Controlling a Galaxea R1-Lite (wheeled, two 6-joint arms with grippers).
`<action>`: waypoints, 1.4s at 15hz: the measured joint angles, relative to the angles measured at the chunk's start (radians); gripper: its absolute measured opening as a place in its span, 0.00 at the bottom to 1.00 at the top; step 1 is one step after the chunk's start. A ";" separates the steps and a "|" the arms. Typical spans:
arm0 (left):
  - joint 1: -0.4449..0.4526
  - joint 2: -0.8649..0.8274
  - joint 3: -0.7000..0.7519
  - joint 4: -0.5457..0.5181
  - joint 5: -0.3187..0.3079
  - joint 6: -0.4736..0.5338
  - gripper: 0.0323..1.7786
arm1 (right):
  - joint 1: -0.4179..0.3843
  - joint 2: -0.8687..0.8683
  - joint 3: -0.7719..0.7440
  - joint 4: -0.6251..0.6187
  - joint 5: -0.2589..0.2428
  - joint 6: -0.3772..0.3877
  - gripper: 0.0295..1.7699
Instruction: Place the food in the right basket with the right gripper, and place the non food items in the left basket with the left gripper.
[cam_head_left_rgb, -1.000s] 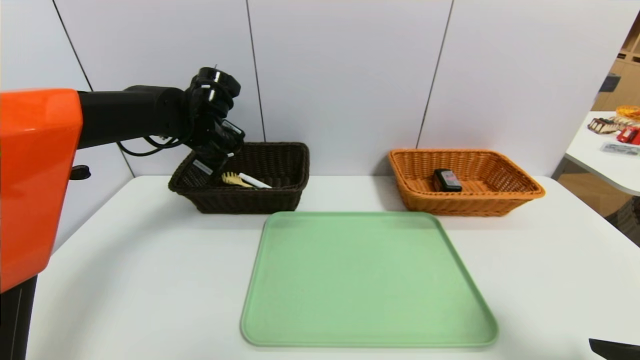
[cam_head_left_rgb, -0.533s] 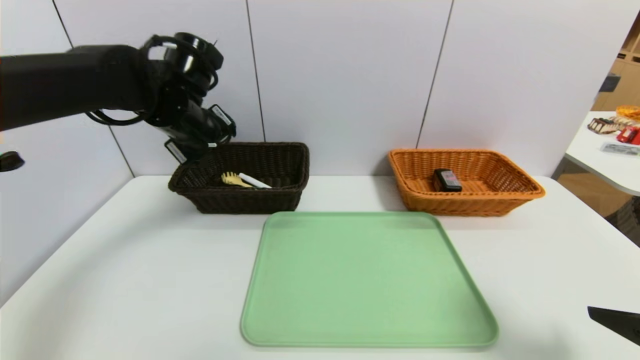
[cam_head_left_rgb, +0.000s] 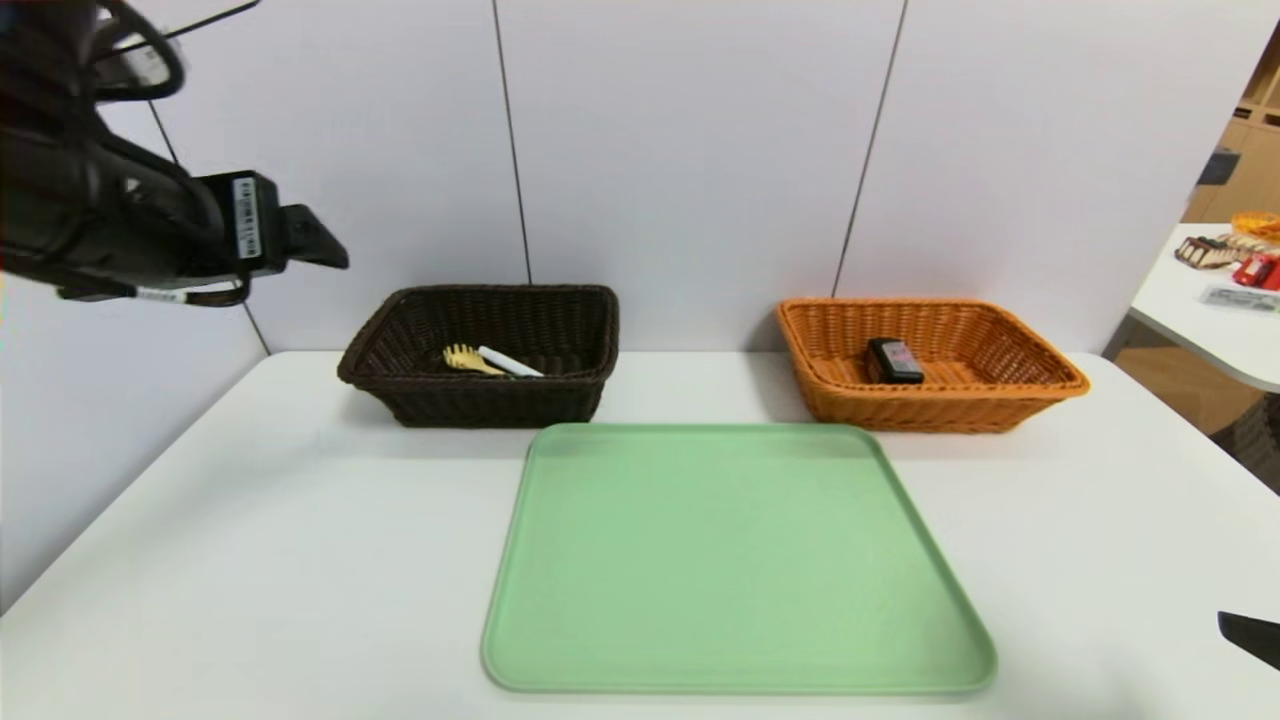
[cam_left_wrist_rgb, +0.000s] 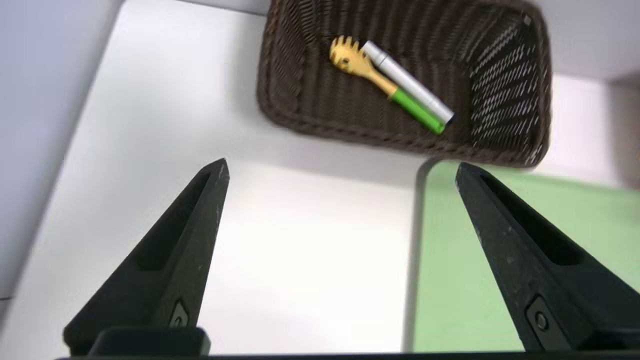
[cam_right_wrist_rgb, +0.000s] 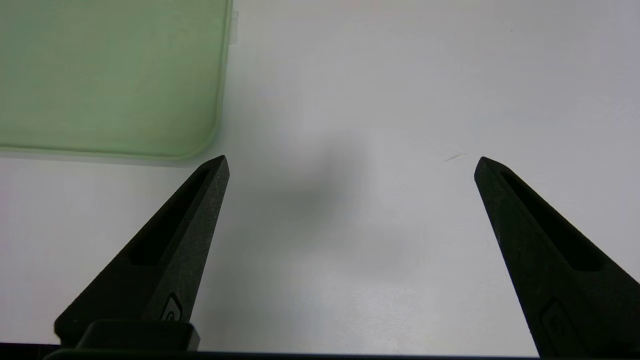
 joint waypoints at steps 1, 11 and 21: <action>0.000 -0.067 0.069 0.000 0.018 0.017 0.91 | -0.003 -0.013 0.001 -0.001 0.000 0.000 0.96; 0.320 -0.589 0.576 -0.176 0.126 -0.079 0.94 | -0.035 -0.161 0.035 0.067 0.005 -0.009 0.96; 0.381 -1.024 0.939 -0.309 0.099 -0.023 0.95 | -0.052 -0.373 0.059 0.044 0.007 -0.004 0.96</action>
